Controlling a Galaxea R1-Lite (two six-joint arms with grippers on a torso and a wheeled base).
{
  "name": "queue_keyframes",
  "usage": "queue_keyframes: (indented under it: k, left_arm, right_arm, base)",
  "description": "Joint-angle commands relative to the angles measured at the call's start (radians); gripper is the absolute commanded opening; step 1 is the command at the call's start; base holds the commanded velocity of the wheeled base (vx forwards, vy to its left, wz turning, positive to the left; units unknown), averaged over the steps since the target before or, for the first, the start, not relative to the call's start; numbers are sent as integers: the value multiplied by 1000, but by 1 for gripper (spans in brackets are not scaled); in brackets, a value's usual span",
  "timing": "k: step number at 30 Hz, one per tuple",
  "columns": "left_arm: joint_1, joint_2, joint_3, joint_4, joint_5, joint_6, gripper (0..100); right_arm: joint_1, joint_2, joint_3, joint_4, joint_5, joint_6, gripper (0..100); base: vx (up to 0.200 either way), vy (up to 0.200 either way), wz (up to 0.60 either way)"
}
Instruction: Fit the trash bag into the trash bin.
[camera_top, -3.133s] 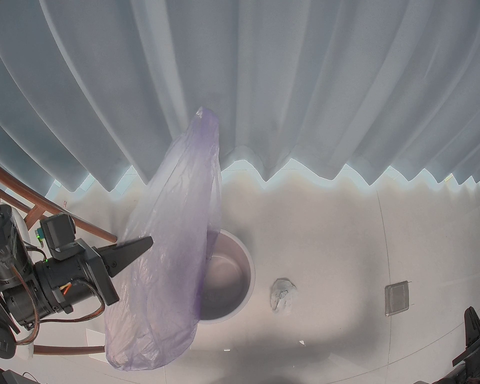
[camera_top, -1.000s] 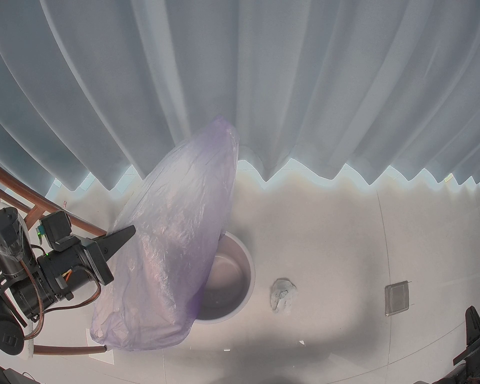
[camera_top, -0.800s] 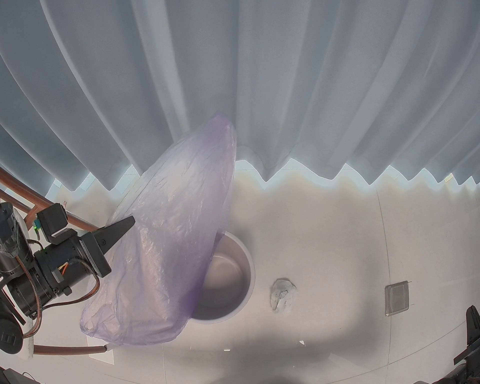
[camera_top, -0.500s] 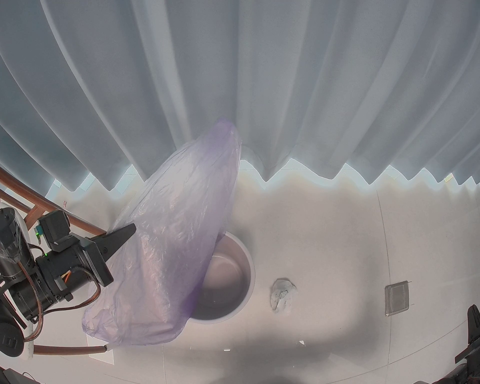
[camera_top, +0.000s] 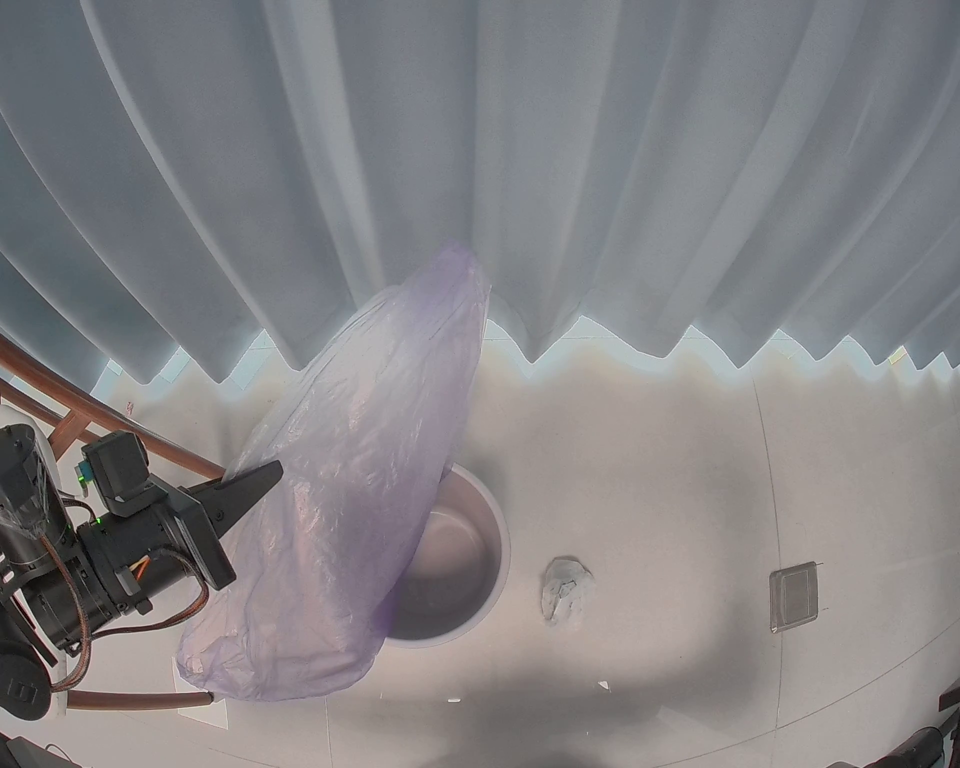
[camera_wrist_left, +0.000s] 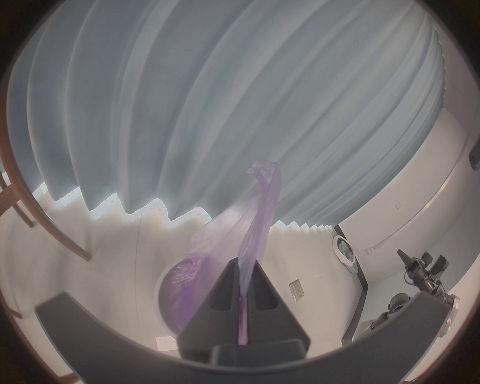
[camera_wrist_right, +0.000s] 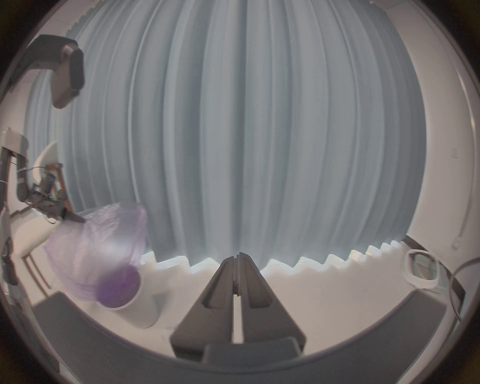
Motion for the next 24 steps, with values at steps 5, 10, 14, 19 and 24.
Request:
queue_keyframes:
  k: [5, 10, 14, 19, 24]
  left_arm:
    - [-34, -4, -7, -3, 6, 29, 0]
    - [-34, -1, -5, -1, 8, 31, 0]
    - [-34, 0, -7, -1, 34, 32, 0]
    - [-31, 0, -7, -1, 34, 31, 0]
    - [-33, 3, -5, -1, 34, 31, 0]
  right_arm:
    - [3, 111, -110, 198, 213, 235, 0]
    - [4, 297, -176, 211, 317, 502, 0]
    - [4, 401, -166, 212, 491, 595, 0]
    - [4, 562, -165, 201, 629, 640, 0]
    - [33, 685, -169, 152, 672, 638, 0]
  base:
    - [0, 0, 0]
    - [0, 0, 0]
    - [0, 0, 0]
    - [0, 0, 0]
    - [0, 0, 0]
